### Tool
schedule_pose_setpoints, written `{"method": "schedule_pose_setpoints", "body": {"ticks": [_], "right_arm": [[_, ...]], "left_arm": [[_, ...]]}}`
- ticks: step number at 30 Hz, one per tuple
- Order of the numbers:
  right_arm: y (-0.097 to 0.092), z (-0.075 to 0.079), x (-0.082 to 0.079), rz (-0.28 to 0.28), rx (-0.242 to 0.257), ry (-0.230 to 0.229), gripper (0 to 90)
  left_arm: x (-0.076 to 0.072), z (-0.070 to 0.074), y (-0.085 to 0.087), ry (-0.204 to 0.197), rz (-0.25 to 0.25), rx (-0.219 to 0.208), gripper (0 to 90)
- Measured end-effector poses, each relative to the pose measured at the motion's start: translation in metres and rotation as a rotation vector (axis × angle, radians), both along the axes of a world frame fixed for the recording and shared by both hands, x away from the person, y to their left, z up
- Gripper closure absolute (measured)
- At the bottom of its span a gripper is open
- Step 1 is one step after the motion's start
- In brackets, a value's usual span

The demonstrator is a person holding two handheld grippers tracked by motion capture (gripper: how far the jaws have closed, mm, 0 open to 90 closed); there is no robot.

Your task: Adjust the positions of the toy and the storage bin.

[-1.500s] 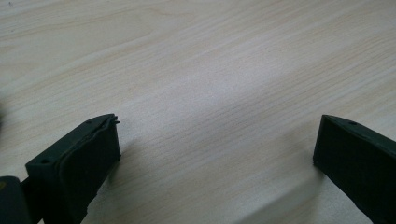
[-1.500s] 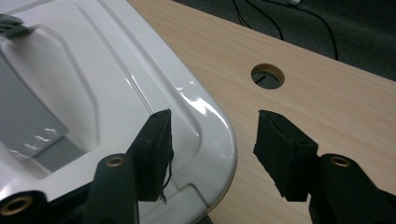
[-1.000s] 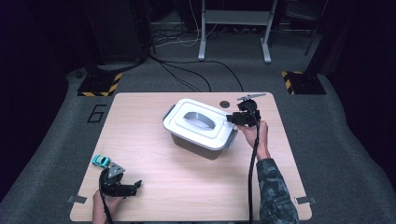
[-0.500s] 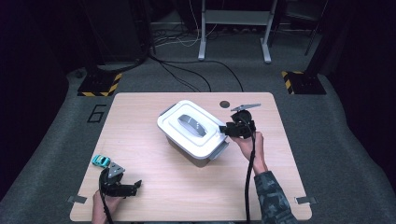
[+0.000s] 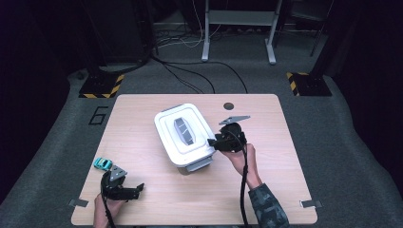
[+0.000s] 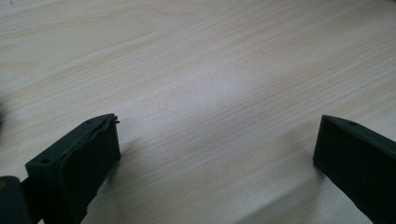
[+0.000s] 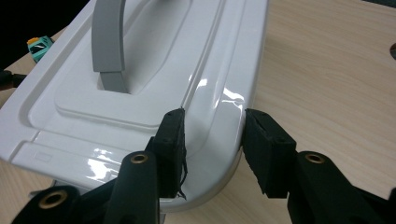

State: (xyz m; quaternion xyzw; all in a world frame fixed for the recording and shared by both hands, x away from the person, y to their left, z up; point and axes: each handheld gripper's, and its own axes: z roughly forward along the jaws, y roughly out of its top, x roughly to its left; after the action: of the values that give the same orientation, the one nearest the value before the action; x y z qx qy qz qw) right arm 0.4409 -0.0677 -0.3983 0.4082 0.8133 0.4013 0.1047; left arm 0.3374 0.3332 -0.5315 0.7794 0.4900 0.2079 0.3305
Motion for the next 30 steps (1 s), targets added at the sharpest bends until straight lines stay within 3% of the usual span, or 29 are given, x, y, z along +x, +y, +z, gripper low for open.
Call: {"method": "schedule_pose_setpoints", "body": {"ticks": [11,25,30], "right_arm": [[0.032,-0.004,-0.008,0.054,0.035,0.009,56.2],[0.065,-0.005,-0.013,0.115,0.052,-0.017,52.4],[0.047,-0.003,-0.015,0.075,0.076,-0.06,35.1]], "left_arm": [[0.0,0.0,0.0,0.006,-0.004,0.0,0.0],[0.0,0.001,0.001,0.009,-0.001,-0.008,0.0],[-0.001,0.0,0.001,0.008,-0.007,-0.019,0.0]]}}
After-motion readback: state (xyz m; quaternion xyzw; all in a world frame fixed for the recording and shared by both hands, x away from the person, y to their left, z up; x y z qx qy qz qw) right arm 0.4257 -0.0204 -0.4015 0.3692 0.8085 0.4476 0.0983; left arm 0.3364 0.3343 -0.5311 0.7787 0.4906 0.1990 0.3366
